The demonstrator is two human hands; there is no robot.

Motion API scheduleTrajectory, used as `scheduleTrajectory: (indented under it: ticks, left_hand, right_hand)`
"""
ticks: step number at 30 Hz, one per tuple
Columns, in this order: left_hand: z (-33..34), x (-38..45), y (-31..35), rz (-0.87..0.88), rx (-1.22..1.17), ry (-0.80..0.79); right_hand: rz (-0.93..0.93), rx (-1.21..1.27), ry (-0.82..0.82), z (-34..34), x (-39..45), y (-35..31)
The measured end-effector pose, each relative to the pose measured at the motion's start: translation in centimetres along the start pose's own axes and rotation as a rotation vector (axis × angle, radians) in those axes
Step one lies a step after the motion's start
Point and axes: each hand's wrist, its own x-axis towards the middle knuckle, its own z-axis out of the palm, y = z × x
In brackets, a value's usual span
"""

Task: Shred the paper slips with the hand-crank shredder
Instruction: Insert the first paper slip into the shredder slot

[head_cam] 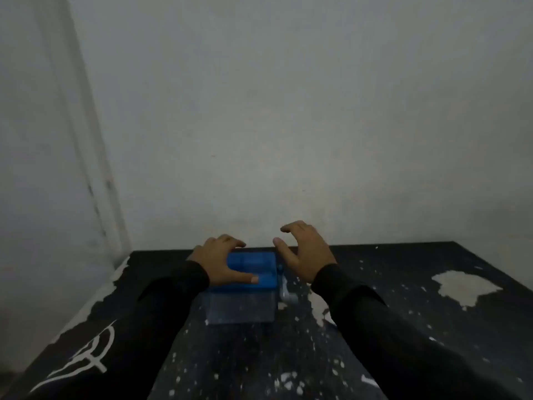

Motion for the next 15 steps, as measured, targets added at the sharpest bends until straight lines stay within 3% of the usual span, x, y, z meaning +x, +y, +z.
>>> scheduleTrajectory:
  ticks: [6, 15]
  left_hand:
    - [3.9, -1.1, -0.5, 0.005, 0.067, 0.088]
    - [5.0, -2.8, 2.2, 0.027, 0.081, 0.123]
  right_hand:
    - [0.136, 0.071, -0.026, 2.9, -5.8, 3.3]
    - [0.388, -0.001, -0.1, 1.0, -12.3, 8.7]
